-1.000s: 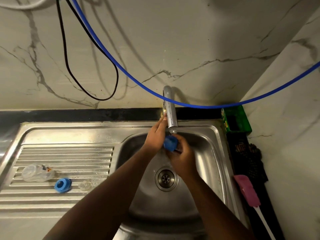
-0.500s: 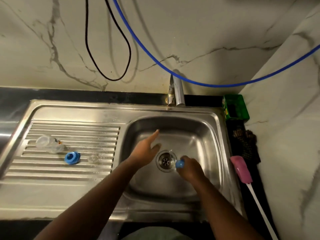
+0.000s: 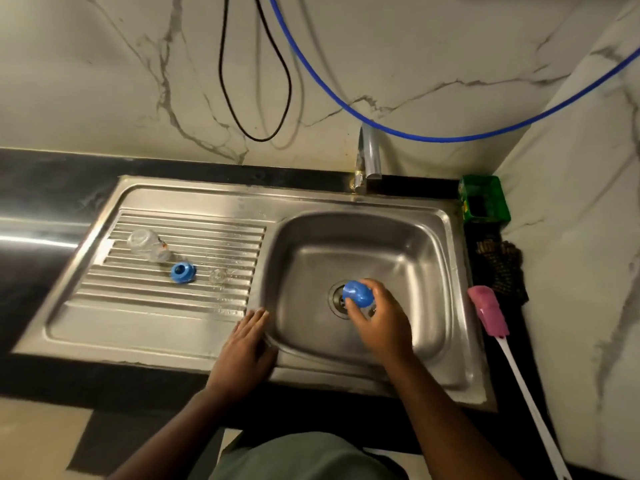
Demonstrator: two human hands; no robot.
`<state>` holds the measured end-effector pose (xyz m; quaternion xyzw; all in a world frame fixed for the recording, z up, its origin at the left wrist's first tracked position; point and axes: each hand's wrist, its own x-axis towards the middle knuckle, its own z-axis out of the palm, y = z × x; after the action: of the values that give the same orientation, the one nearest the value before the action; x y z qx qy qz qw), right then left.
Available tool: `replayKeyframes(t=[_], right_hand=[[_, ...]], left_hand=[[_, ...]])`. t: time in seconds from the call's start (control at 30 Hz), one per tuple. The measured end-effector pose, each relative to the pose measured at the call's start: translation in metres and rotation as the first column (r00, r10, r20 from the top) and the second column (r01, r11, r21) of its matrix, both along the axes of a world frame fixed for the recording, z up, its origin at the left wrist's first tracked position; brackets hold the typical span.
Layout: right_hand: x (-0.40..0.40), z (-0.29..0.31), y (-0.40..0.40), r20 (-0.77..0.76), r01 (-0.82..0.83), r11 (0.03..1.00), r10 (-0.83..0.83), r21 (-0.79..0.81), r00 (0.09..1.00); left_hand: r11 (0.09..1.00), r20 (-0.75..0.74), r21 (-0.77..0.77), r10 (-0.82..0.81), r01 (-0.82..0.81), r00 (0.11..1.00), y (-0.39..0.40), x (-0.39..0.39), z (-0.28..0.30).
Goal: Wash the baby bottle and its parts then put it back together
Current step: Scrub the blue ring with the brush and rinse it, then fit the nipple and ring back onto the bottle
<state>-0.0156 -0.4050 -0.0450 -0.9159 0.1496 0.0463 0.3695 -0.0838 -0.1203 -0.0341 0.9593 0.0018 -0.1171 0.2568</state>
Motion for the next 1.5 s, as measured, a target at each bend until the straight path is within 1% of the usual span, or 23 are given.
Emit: replayKeyframes(t=[0.03,0.1,0.13,0.2,0.23,0.27,0.33,0.37,0.4,0.47,0.5,0.57,0.63,0.73,0.77,0.83,0.9,0.97,1.07,1.23,1.3,1.4,1.5], right_hand=[[-0.005,-0.001,0.003,-0.01,0.027,0.999,-0.027,0.04,1.0],[-0.01,-0.001,0.007,-0.153,0.054,0.991,-0.035,0.124,0.988],[-0.012,-0.001,0.011,-0.167,0.066,0.984,-0.038,0.166,0.985],[-0.014,0.006,0.021,-0.051,0.072,0.976,-0.063,0.206,0.997],[-0.015,0.006,0.025,0.022,0.047,0.98,-0.052,0.193,0.998],[-0.016,0.004,0.03,0.027,0.023,0.987,-0.028,0.162,0.999],[-0.015,0.001,0.039,-0.157,0.007,0.992,0.013,0.128,0.988],[-0.015,-0.002,0.043,-0.214,-0.005,0.992,0.031,0.124,0.976],[-0.015,0.0,0.048,-0.215,0.005,0.989,0.027,0.146,0.976],[-0.018,0.014,0.067,-0.084,0.046,0.974,-0.028,0.222,0.996],[-0.021,0.02,0.079,-0.013,0.034,0.966,-0.031,0.256,0.999],[-0.027,0.034,0.111,0.059,-0.057,0.964,0.043,0.261,0.997],[-0.032,0.039,0.148,0.079,-0.204,0.956,0.191,0.209,0.978],[-0.039,0.041,0.206,0.029,-0.354,0.923,0.354,0.151,0.935],[-0.041,0.039,0.22,0.003,-0.378,0.917,0.381,0.131,0.925],[-0.044,0.031,0.25,-0.045,-0.402,0.915,0.403,0.022,0.914],[-0.046,0.026,0.272,-0.076,-0.4,0.912,0.394,-0.088,0.916],[-0.049,0.022,0.285,-0.085,-0.387,0.913,0.379,-0.131,0.922],[-0.05,0.02,0.297,-0.076,-0.344,0.925,0.336,-0.161,0.939],[-0.051,0.029,0.304,-0.122,-0.322,0.932,0.304,-0.168,0.945],[-0.051,0.031,0.305,-0.073,-0.249,0.96,0.241,-0.129,0.968],[-0.04,0.032,0.308,0.064,-0.121,0.991,0.124,-0.061,0.99],[-0.017,0.036,0.313,0.152,-0.097,0.992,0.109,-0.083,0.982]], left_hand=[[0.999,0.009,0.021,0.03,-0.03,1.0,0.005,-0.006,0.001],[0.996,0.021,0.046,0.076,-0.077,0.997,0.012,-0.011,0.002],[0.994,0.024,0.065,0.081,-0.083,0.996,0.018,-0.013,0.001],[0.992,0.008,0.092,0.083,-0.084,0.997,0.029,-0.015,-0.003],[0.991,0.001,0.105,0.081,-0.08,0.997,0.035,-0.015,-0.004],[0.99,-0.007,0.12,0.076,-0.074,0.997,0.04,-0.016,-0.006],[0.988,-0.02,0.142,0.061,-0.057,0.998,0.049,-0.017,-0.007],[0.988,-0.027,0.148,0.05,-0.045,0.998,0.055,-0.017,-0.007],[0.988,-0.028,0.152,0.04,-0.035,0.999,0.059,-0.017,-0.007],[0.99,-0.021,0.138,0.023,-0.02,1.0,0.069,-0.017,-0.008],[0.992,-0.018,0.126,0.023,-0.02,1.0,0.074,-0.017,-0.009],[0.994,-0.004,0.104,0.033,-0.033,0.999,0.089,-0.016,-0.012],[0.995,0.022,0.093,0.034,-0.036,0.999,0.111,-0.016,-0.014],[0.995,0.109,0.089,0.035,-0.045,0.993,0.15,-0.016,-0.014],[0.995,0.134,0.09,0.032,-0.044,0.99,0.16,-0.014,-0.013],[0.995,0.14,0.082,0.048,-0.06,0.989,0.183,-0.008,-0.008],[0.996,0.134,0.04,0.072,-0.078,0.988,0.204,0.001,-0.005],[0.997,0.113,-0.031,0.081,-0.078,0.99,0.219,0.01,0.001],[0.994,0.095,-0.108,0.04,-0.03,0.995,0.236,0.022,0.003],[0.989,0.044,-0.11,0.103,-0.098,0.994,0.246,0.045,0.01],[0.983,0.036,-0.147,0.116,-0.11,0.993,0.247,0.055,0.012],[0.962,0.013,-0.232,0.148,-0.141,0.989,0.246,0.071,0.01],[0.934,-0.022,-0.315,0.171,-0.169,0.985,0.243,0.086,0.011]])
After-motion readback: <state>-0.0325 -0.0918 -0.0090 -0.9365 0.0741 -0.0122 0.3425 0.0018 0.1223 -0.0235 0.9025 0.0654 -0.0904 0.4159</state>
